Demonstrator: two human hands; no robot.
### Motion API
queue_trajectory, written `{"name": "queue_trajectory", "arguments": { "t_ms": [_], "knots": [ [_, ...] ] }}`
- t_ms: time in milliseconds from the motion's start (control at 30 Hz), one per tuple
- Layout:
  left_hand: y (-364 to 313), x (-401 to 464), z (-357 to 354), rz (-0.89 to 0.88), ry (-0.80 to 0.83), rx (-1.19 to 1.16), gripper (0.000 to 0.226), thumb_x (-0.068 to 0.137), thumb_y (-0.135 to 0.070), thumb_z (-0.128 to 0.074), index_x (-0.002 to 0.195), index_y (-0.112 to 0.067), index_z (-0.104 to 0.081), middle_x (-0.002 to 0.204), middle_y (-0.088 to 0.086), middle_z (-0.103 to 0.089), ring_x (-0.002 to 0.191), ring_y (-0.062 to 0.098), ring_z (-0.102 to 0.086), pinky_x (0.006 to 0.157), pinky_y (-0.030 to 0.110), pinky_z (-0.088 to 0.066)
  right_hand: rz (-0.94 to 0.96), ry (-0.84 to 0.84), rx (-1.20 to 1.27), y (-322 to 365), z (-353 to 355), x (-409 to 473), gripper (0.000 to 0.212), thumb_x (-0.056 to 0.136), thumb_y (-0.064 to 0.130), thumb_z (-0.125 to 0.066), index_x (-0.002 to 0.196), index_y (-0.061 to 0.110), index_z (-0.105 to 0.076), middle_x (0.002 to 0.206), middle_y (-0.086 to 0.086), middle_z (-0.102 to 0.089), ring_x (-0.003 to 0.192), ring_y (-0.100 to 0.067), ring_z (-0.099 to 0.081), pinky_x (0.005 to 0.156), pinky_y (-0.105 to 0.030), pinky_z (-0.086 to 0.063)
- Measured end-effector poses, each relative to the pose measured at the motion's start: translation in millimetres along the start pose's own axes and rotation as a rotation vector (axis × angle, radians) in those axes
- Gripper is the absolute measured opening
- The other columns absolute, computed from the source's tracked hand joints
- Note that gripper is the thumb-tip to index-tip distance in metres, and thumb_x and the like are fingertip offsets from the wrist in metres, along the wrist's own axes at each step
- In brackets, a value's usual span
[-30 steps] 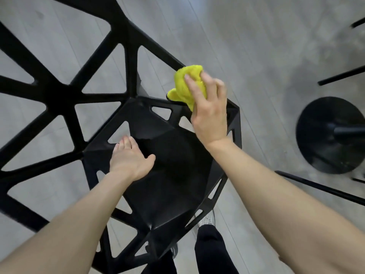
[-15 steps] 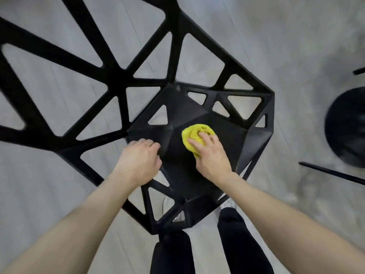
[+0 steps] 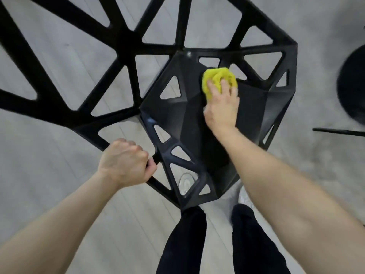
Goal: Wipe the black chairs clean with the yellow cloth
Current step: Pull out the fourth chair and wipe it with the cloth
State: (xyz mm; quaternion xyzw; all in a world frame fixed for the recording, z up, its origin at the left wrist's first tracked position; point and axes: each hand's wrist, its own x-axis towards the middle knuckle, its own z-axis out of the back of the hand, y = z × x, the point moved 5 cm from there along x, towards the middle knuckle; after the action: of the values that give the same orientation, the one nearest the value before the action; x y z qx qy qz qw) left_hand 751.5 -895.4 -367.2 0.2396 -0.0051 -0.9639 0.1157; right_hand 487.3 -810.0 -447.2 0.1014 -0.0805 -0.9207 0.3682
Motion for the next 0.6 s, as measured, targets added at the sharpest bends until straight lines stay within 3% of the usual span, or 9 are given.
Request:
{"name": "queue_trajectory", "arguments": {
  "t_ms": [33, 100, 167, 200, 267, 367, 433, 500, 600],
  "knots": [
    [0, 0, 0, 0.004, 0.015, 0.010, 0.048, 0.085, -0.035, -0.050, 0.043, -0.013, -0.053, 0.043, 0.004, -0.048, 0.041, 0.028, -0.046, 0.058, 0.031, -0.029, 0.094, 0.043, 0.043, 23, -7, -31, 0.075, 0.078, 0.014, -0.061, 0.150, 0.034, -0.054, 0.151, -0.012, -0.050, 0.127, -0.042, -0.049, 0.089, -0.051, -0.053],
    [-2, 2, 2, 0.021, 0.023, 0.018, 0.048, 0.084, -0.035, -0.046, 0.042, -0.013, -0.054, 0.043, 0.005, -0.049, 0.041, 0.028, -0.045, 0.058, 0.031, -0.029, 0.453, 0.231, 0.083, 49, -25, -116, 0.069, 0.082, 0.015, -0.053, 0.148, 0.033, -0.057, 0.151, -0.011, -0.051, 0.122, -0.039, -0.049, 0.090, -0.050, -0.051],
    [-3, 4, 6, 0.038, 0.014, 0.022, 0.050, 0.084, -0.035, -0.041, 0.040, -0.014, -0.052, 0.042, 0.003, -0.046, 0.041, 0.027, -0.037, 0.058, 0.031, -0.027, 0.678, 0.372, 0.091, 18, -18, -159, 0.066, 0.087, 0.014, -0.053, 0.149, 0.036, -0.057, 0.151, -0.009, -0.051, 0.116, -0.035, -0.050, 0.093, -0.049, -0.050],
    [-3, 3, 6, 0.044, 0.007, 0.041, 0.050, 0.084, -0.036, -0.039, 0.040, -0.014, -0.051, 0.042, 0.002, -0.044, 0.041, 0.027, -0.035, 0.058, 0.031, -0.027, 0.712, 0.345, 0.065, -11, -8, -152, 0.065, 0.087, 0.014, -0.056, 0.148, 0.037, -0.057, 0.150, -0.008, -0.053, 0.114, -0.035, -0.051, 0.093, -0.049, -0.050],
    [-4, 4, 5, 0.044, -0.008, 0.065, 0.050, 0.085, -0.036, -0.038, 0.042, -0.014, -0.052, 0.043, 0.000, -0.046, 0.043, 0.026, -0.037, 0.058, 0.032, -0.029, 0.618, 0.194, -0.044, -79, 11, -106, 0.064, 0.087, 0.014, -0.054, 0.148, 0.036, -0.057, 0.148, -0.012, -0.054, 0.108, -0.040, -0.052, 0.091, -0.051, -0.051],
    [-9, 5, 4, 0.056, -0.037, 0.069, 0.049, 0.086, -0.034, -0.040, 0.044, -0.013, -0.055, 0.045, 0.000, -0.047, 0.044, 0.027, -0.040, 0.057, 0.032, -0.031, 0.071, -0.052, -0.089, -154, 50, -29, 0.061, 0.091, 0.017, -0.049, 0.151, 0.031, -0.051, 0.147, -0.019, -0.051, 0.110, -0.045, -0.052, 0.097, -0.056, -0.049],
    [-24, 7, 2, 0.060, -0.061, 0.057, 0.050, 0.086, -0.033, -0.040, 0.045, -0.012, -0.057, 0.046, 0.001, -0.049, 0.045, 0.029, -0.044, 0.057, 0.032, -0.032, -0.183, -0.138, -0.026, -159, 54, -37, 0.059, 0.094, 0.020, -0.049, 0.153, 0.030, -0.050, 0.151, -0.019, -0.048, 0.122, -0.045, -0.050, 0.107, -0.053, -0.044],
    [-47, 6, 2, 0.071, -0.088, 0.019, 0.050, 0.086, -0.032, -0.039, 0.046, -0.010, -0.058, 0.046, 0.003, -0.049, 0.046, 0.030, -0.044, 0.057, 0.032, -0.033, -0.094, -0.108, -0.006, -138, 42, -90, 0.063, 0.089, 0.017, -0.052, 0.149, 0.032, -0.054, 0.153, -0.015, -0.048, 0.127, -0.044, -0.048, 0.104, -0.053, -0.044],
    [-79, 2, 6, 0.101, -0.103, -0.025, 0.050, 0.087, -0.032, -0.039, 0.045, -0.010, -0.055, 0.045, 0.003, -0.046, 0.047, 0.027, -0.037, 0.056, 0.031, -0.031, 0.266, 0.165, 0.107, -105, 13, -209, 0.066, 0.081, 0.012, -0.058, 0.144, 0.034, -0.061, 0.156, -0.009, -0.050, 0.124, -0.040, -0.051, 0.095, -0.052, -0.046]
  ]
}}
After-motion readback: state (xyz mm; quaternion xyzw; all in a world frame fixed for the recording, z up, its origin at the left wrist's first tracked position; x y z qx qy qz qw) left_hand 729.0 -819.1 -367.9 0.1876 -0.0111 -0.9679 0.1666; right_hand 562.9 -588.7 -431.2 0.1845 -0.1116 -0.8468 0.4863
